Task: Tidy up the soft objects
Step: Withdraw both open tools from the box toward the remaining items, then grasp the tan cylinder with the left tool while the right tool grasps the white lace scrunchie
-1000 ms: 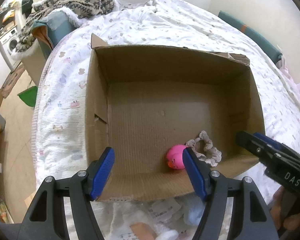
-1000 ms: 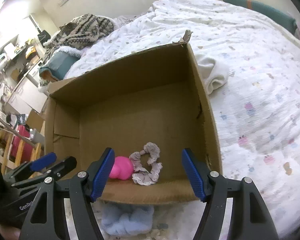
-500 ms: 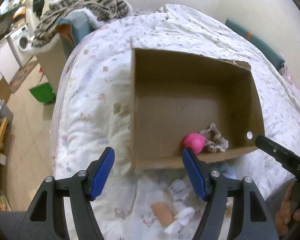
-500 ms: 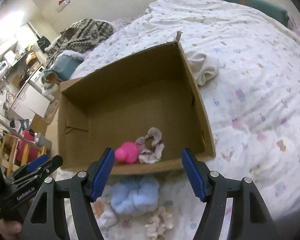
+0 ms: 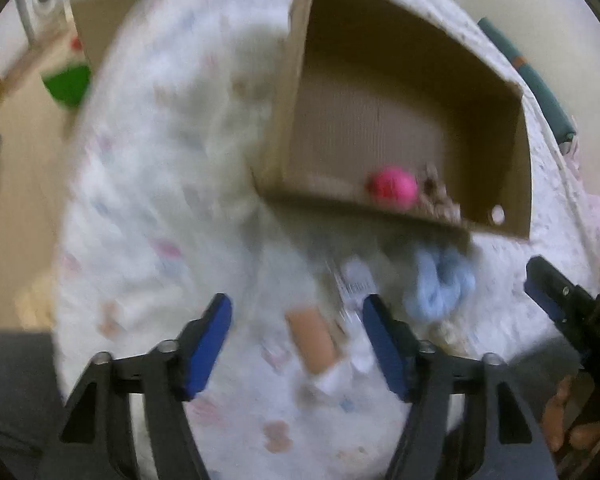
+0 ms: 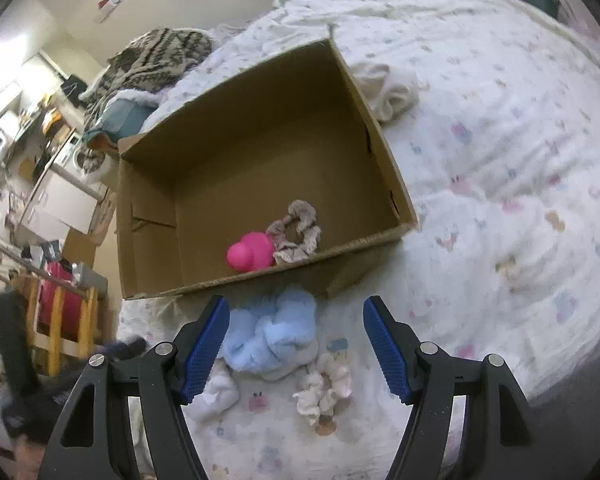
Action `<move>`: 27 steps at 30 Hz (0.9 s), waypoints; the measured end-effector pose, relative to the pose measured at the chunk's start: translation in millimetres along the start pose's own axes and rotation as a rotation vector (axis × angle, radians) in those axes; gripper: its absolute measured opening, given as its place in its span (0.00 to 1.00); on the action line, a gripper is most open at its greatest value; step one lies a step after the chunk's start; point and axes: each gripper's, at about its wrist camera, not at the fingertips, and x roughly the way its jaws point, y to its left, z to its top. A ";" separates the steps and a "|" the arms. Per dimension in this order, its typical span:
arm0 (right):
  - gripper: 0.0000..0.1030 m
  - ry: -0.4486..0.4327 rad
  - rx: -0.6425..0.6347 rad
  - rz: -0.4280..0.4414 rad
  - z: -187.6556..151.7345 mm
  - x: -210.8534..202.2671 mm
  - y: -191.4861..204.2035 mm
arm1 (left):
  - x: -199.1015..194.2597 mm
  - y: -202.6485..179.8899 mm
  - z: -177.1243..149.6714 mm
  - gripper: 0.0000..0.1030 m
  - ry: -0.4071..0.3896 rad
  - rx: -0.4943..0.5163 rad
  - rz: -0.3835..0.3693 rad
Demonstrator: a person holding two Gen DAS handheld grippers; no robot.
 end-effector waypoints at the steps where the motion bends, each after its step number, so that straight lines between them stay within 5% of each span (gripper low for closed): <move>1: 0.71 0.006 0.007 -0.002 -1.4 1.0 -1.8 | 8.6 0.1 -3.9 0.49 0.031 -0.015 -0.006; 4: 0.71 0.042 0.017 -0.033 -5.5 6.6 -7.0 | 29.6 1.9 -12.6 0.49 0.081 -0.045 0.016; 9: 0.71 0.247 0.101 -0.007 -21.2 40.3 -25.7 | 42.8 4.1 -12.9 0.37 0.112 -0.076 -0.008; 13: 0.71 0.349 0.074 -0.011 -30.3 61.5 -25.3 | 47.7 3.5 -14.3 0.17 0.130 -0.070 0.001; 17: 0.70 0.402 0.013 -0.061 -37.7 76.4 -16.3 | 47.9 -3.9 -13.4 0.10 0.128 -0.043 -0.002; 23: 0.27 0.395 -0.038 -0.118 -40.7 81.2 -11.7 | 48.8 -11.6 -12.0 0.05 0.126 -0.006 0.030; 27: 0.21 0.379 -0.040 -0.106 -38.2 73.8 -13.1 | 42.7 -1.8 -8.5 0.04 0.104 -0.041 0.031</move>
